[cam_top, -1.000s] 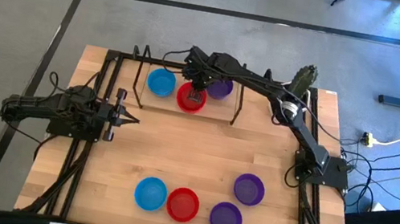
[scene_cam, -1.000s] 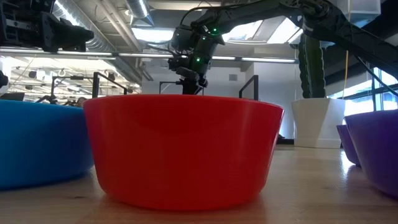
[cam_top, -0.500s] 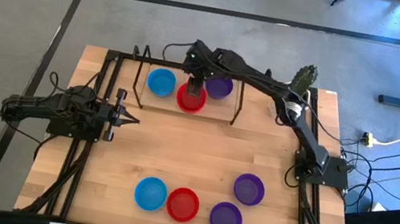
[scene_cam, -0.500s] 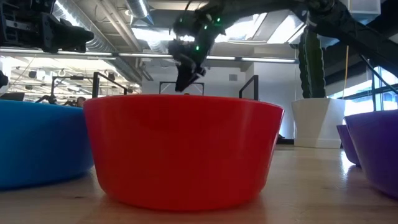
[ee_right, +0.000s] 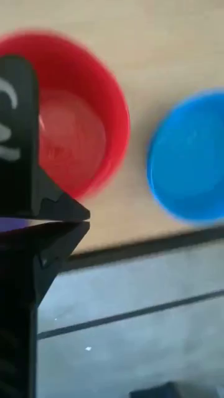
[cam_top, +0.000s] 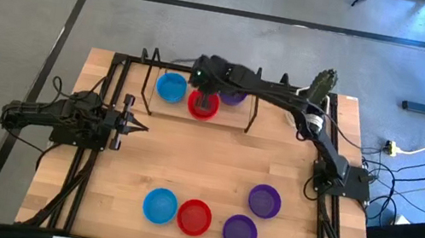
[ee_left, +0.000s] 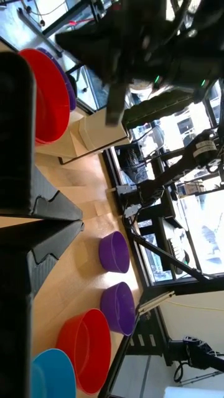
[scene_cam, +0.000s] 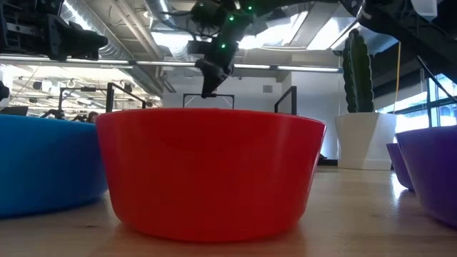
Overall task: Pick & Place Mini bowls
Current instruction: Stack the red bowl on top of the red bowls on the shelf, then stack the violet bowl on top of the violet bowls on the shelf
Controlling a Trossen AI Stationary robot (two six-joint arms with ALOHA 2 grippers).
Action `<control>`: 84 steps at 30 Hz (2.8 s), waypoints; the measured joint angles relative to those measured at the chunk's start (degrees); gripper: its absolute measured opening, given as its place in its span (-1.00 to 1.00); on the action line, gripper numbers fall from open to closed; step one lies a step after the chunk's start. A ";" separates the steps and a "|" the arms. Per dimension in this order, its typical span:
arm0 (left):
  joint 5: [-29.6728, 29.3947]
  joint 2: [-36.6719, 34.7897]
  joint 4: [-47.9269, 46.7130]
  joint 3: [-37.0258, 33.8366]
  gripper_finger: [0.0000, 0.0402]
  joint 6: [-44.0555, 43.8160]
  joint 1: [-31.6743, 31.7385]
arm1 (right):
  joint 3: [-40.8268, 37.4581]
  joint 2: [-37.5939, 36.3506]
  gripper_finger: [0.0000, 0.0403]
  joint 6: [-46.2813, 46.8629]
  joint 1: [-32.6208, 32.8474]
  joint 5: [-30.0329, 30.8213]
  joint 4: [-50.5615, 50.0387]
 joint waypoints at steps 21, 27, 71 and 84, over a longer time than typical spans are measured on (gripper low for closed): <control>-0.22 0.00 -0.44 -0.02 -0.98 0.44 0.00 | -4.50 -3.80 -0.99 -4.32 3.02 -5.03 8.18; -1.36 0.00 -1.25 -0.02 -0.98 0.42 0.00 | -4.51 -13.98 -0.99 -0.13 7.87 -32.48 19.38; -2.58 0.00 -1.17 -0.02 -0.98 -0.32 0.02 | -79.86 -93.88 -1.00 1.08 56.96 15.80 37.43; -2.60 0.00 -1.18 -0.02 -0.98 -0.20 0.02 | -103.09 -96.66 -1.00 5.21 41.14 -7.25 57.04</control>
